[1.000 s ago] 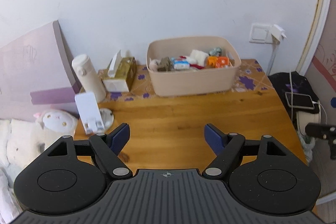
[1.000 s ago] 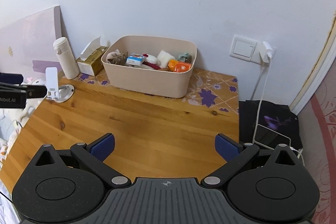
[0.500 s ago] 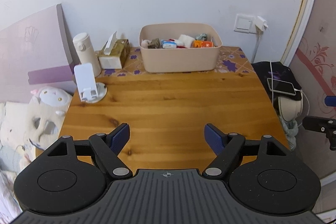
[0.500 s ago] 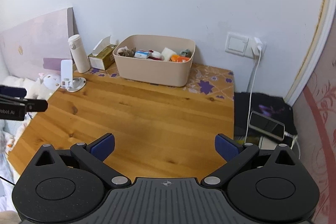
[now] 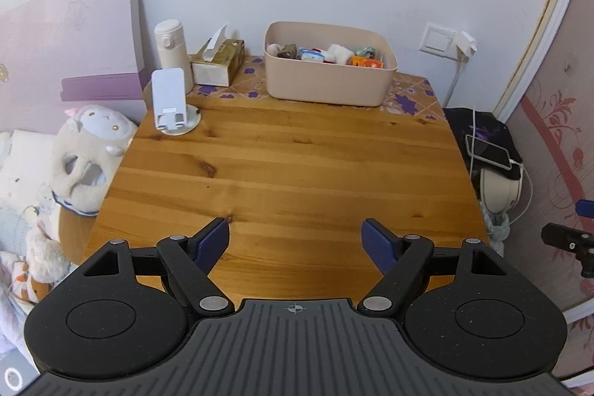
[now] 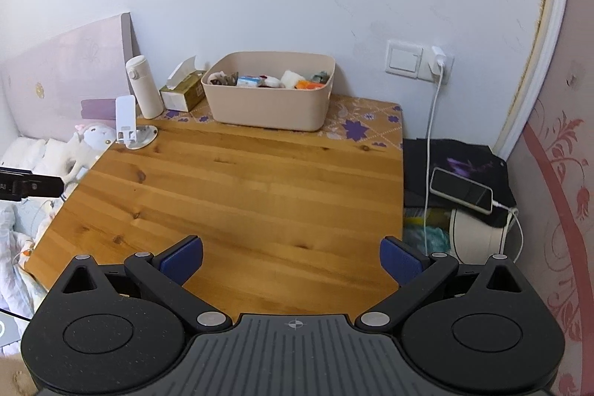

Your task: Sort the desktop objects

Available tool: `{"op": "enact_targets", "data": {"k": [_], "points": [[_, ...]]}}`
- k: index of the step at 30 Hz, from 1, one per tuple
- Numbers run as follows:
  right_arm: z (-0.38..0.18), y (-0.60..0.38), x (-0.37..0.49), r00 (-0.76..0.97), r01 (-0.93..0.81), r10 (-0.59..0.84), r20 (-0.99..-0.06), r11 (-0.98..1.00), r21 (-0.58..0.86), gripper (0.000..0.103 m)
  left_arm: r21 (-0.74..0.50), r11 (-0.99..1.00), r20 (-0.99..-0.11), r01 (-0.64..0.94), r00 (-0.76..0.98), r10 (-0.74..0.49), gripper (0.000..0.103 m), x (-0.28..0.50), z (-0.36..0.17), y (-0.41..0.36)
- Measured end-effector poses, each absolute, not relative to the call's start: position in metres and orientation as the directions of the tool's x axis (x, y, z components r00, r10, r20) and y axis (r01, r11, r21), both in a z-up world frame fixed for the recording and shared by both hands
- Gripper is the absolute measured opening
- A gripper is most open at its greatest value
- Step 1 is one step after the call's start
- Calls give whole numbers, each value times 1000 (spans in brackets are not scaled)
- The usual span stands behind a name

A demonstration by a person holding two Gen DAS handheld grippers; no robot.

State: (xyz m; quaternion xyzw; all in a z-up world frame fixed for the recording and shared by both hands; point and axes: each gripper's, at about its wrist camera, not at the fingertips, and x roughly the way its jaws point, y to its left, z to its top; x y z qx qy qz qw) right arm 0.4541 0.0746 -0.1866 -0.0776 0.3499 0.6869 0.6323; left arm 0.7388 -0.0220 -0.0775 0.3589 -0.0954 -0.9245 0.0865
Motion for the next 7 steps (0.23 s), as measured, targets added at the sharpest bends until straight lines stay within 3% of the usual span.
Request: {"op": "enact_targets", "data": {"k": [7], "points": [[-198, 73, 459, -177, -918, 804, -568, 73, 390, 103, 240, -967, -664, 84, -712, -226, 80, 734, -81, -16]]}}
